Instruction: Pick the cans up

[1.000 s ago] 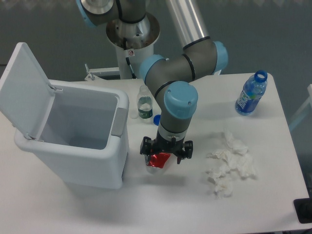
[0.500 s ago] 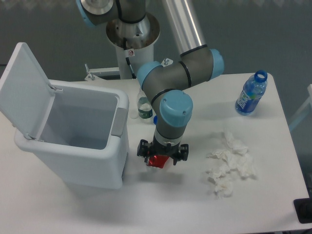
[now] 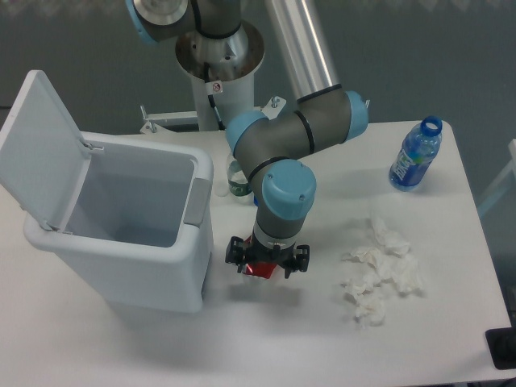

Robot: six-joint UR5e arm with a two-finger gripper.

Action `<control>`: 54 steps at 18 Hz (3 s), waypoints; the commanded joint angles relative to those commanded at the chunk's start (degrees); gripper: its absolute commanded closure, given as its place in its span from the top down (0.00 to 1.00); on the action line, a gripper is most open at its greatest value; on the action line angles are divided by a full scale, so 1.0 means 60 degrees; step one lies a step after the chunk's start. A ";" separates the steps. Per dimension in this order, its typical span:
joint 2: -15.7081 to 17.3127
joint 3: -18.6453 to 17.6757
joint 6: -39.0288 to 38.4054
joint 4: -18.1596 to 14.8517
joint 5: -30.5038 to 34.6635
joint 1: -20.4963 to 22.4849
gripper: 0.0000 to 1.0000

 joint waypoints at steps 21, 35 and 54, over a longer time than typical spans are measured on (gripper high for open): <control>-0.0278 0.0029 0.0498 -0.0015 0.0293 -0.0131 1.00; -0.0294 -0.0102 0.0498 -0.0015 0.0777 -0.0264 1.00; -0.0352 -0.0102 0.0483 -0.0029 0.0880 -0.0367 0.77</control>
